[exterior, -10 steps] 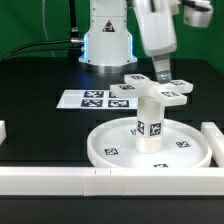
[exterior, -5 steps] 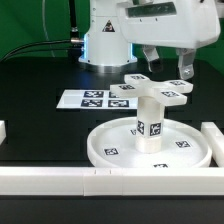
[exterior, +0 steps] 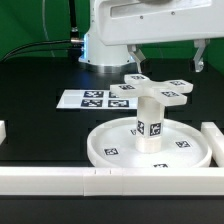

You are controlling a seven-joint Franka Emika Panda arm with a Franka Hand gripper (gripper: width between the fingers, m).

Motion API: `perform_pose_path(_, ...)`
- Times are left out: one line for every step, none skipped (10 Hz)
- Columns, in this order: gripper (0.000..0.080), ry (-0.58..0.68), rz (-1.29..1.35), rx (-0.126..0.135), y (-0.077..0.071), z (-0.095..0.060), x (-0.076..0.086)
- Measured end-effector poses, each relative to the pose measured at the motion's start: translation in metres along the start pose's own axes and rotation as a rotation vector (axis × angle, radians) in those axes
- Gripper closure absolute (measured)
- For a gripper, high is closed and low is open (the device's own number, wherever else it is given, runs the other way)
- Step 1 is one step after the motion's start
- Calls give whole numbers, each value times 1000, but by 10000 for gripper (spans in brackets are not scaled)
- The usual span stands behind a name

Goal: Assemble round table

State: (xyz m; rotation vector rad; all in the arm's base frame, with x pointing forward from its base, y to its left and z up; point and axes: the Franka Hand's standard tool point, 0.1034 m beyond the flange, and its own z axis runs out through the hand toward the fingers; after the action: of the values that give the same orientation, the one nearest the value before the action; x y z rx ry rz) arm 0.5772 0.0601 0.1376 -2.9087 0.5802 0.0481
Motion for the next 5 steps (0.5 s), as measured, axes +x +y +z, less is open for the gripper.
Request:
perform_pose_path(151,-14,-107,-32,-4,1,0)
perform_pose_path(151,-17,-151,-37,-6,4,0)
perform_pose_path(151,-18,-238,-36,-5,4,0)
perform_pose_path(151,-20,-298,-35,-4,5,1)
perform_pose_path(151,-21,-335,-35,-4,5,1)
